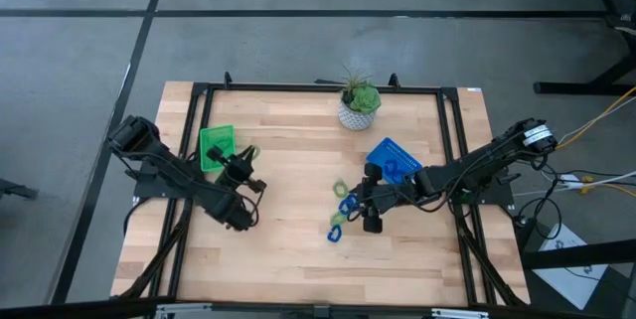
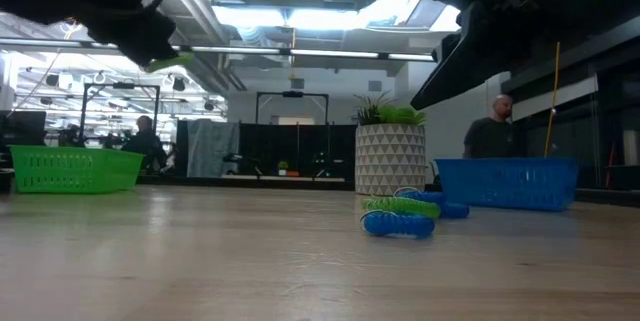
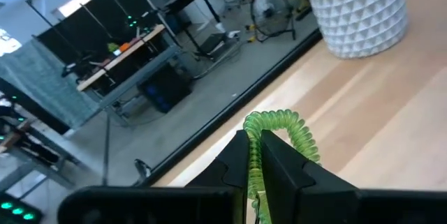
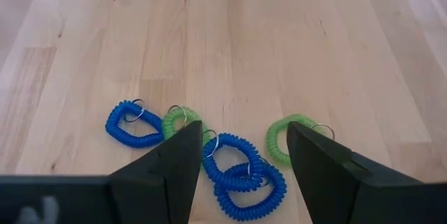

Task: Sort spring keychains
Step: Put the green spring keychain in the green bin

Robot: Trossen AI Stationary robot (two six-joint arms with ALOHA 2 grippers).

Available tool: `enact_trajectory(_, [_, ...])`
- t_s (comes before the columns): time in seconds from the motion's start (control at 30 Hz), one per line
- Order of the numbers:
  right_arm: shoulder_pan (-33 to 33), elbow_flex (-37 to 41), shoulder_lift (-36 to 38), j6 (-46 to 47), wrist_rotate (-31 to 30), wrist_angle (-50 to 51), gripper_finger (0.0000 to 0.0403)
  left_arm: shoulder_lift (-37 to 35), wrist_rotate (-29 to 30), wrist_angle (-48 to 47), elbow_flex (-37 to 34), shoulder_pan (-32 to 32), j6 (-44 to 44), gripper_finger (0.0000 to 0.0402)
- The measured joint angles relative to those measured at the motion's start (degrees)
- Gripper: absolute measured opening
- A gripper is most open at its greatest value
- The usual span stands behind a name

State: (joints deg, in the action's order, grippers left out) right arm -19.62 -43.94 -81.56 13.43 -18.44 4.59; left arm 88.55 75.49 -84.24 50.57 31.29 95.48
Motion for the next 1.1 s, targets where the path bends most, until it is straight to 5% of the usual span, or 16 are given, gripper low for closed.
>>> enact_trajectory(0.47, [0.00, 0.00, 0.00, -1.78, -0.13, -0.02, 0.0209, 0.02, 1.04, -1.37, -8.40, -2.20, 8.82, 0.0020])
enact_trajectory(0.77, [0.02, 0.00, 0.00, -3.17, -4.04, 0.00, 0.0209, 0.02, -8.87, -5.85, -10.85, -3.43, 17.06, 0.0020])
enact_trajectory(1.1, [0.02, 0.00, 0.00, -3.26, -4.07, -0.03, 0.0209, -3.68, -27.25, -5.78, -10.93, -4.95, 13.69, 0.0020])
